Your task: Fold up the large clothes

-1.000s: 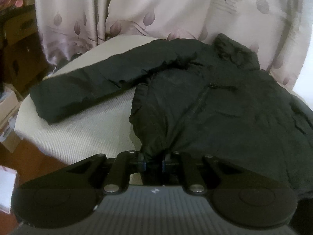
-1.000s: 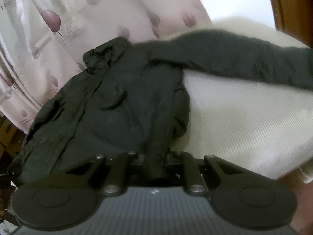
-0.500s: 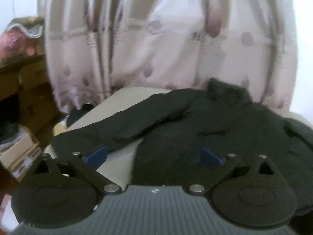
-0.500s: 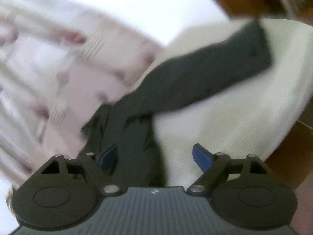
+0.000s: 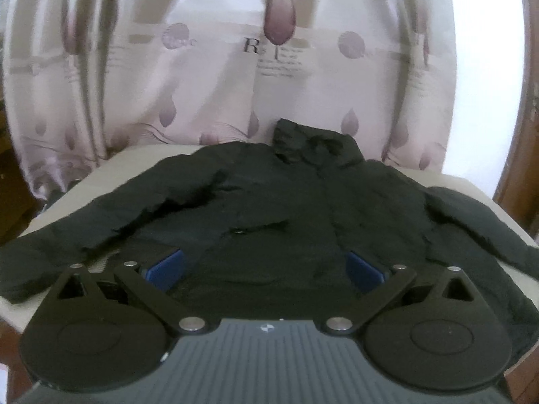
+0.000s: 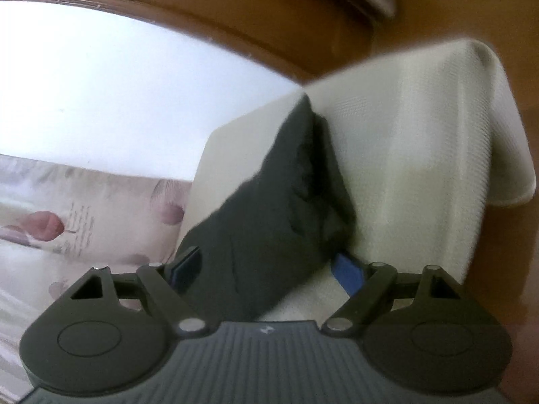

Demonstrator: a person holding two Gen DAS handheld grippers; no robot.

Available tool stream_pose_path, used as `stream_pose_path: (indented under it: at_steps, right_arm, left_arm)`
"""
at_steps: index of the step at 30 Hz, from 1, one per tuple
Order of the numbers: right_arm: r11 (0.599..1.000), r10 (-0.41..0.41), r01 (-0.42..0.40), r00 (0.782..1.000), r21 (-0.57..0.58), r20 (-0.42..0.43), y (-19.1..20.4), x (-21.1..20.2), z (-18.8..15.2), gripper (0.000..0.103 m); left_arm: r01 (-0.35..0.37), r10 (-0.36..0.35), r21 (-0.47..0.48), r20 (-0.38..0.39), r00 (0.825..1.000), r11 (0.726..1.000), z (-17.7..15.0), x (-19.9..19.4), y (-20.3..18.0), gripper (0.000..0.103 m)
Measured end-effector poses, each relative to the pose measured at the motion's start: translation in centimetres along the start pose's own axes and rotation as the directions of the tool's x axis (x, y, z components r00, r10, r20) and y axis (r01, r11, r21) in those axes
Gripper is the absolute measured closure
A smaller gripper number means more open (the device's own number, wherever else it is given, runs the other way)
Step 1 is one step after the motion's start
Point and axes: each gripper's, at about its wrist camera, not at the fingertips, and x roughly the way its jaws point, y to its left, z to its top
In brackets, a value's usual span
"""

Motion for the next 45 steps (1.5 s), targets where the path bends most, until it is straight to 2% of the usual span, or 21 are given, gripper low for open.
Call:
stream_pose_path:
  at_steps: [1,4,6,8,9,11,13,16,19,21,23,25,28,30,33,36,41,43,45]
  right_arm:
    - [1.000,0.000,0.000,1.000,-0.002,0.016,0.3,0.5,0.1,0.011]
    - [1.000,-0.024,0.025,0.998,-0.013,0.061,1.3,1.9,0.1,0.011]
    - [0.995,-0.056,0.061,0.996,-0.073,0.072,2.2,2.6,0.2,0.013]
    - [0.976,-0.108,0.113,0.993,-0.184,0.041,3.1,4.2,0.6,0.066]
    - [0.976,-0.129,0.126,0.992,-0.176,-0.006,2.9,5.3,1.2,0.097]
    - [0.989,-0.120,0.120,0.993,-0.091,0.003,2.8,6.0,2.9,0.097]
    - [0.990,-0.101,0.106,0.993,-0.096,0.056,5.0,5.8,4.5,0.097]
    - [0.987,-0.035,0.051,0.994,-0.154,0.100,11.7,5.9,5.7,0.097]
    - [0.962,0.071,-0.038,0.991,-0.270,0.116,19.6,5.7,4.7,0.097]
    - [0.932,0.153,-0.111,0.983,-0.344,0.098,25.3,6.3,2.7,0.097]
    - [0.885,0.256,-0.213,0.965,-0.415,0.052,30.8,7.2,-1.1,0.097]
    - [0.833,0.326,-0.294,0.945,-0.468,-0.012,35.0,8.2,-5.1,0.097]
    - [0.747,0.397,-0.405,0.908,-0.528,-0.134,39.5,10.6,-12.2,0.098]
    - [0.695,0.408,-0.451,0.889,-0.560,-0.210,41.2,12.3,-16.9,0.098]
    - [0.641,0.385,-0.511,0.859,-0.573,-0.336,42.1,15.8,-24.3,0.098]
    - [0.610,0.327,-0.539,0.839,-0.581,-0.435,41.1,18.3,-30.7,0.097]
    - [0.560,0.189,-0.513,0.843,-0.650,-0.503,38.3,21.8,-39.2,0.097]
    - [0.547,0.150,-0.506,0.843,-0.667,-0.516,37.8,23.2,-40.9,0.097]
    - [0.515,0.113,-0.503,0.843,-0.694,-0.526,37.0,23.5,-42.8,0.097]
  left_arm:
    - [0.000,0.000,0.009,-0.001,1.000,1.000,0.0,0.3,-0.3,0.001]
    - [-0.009,0.008,0.033,0.006,1.000,0.999,0.2,1.1,-1.0,0.001]
    - [-0.018,0.018,0.035,0.011,1.000,0.999,0.4,1.7,-1.1,0.000]
    - [-0.022,0.022,0.017,0.003,1.000,1.000,0.7,2.4,-1.0,0.000]
    - [-0.020,0.021,0.007,-0.003,1.000,1.000,0.8,2.6,-0.8,0.000]
    - [-0.012,0.012,-0.018,-0.006,1.000,1.000,1.1,2.9,-0.3,0.000]
    - [-0.011,0.011,-0.029,-0.003,1.000,1.000,1.2,2.9,0.2,0.000]
    - [-0.015,0.016,-0.037,0.016,1.000,0.999,1.4,2.5,1.0,0.000]
    - [-0.015,0.017,-0.058,0.035,0.999,0.998,1.5,1.9,2.2,0.000]
    - [-0.018,0.021,-0.081,0.038,0.999,0.997,1.4,1.7,3.1,0.000]
    - [-0.010,0.014,-0.111,0.034,0.999,0.994,1.3,1.5,4.0,0.000]
    - [-0.008,0.011,-0.131,0.027,1.000,0.991,1.2,1.4,4.8,0.000]
    - [-0.007,0.009,-0.149,0.015,1.000,0.989,0.9,1.5,5.9,0.000]
    - [-0.014,0.016,-0.151,0.008,1.000,0.988,0.7,1.5,6.5,0.000]
    - [-0.019,0.019,-0.163,-0.001,1.000,0.986,0.3,1.7,7.7,0.000]
    - [-0.032,0.028,-0.181,-0.021,0.999,0.983,-0.1,2.2,8.7,0.000]
    - [-0.046,0.032,-0.226,-0.063,0.998,0.973,-1.0,3.2,10.6,0.000]
    - [-0.053,0.036,-0.239,-0.073,0.997,0.970,-1.3,3.4,11.2,0.000]
    - [-0.060,0.041,-0.252,-0.080,0.996,0.966,-1.5,3.6,11.6,0.000]
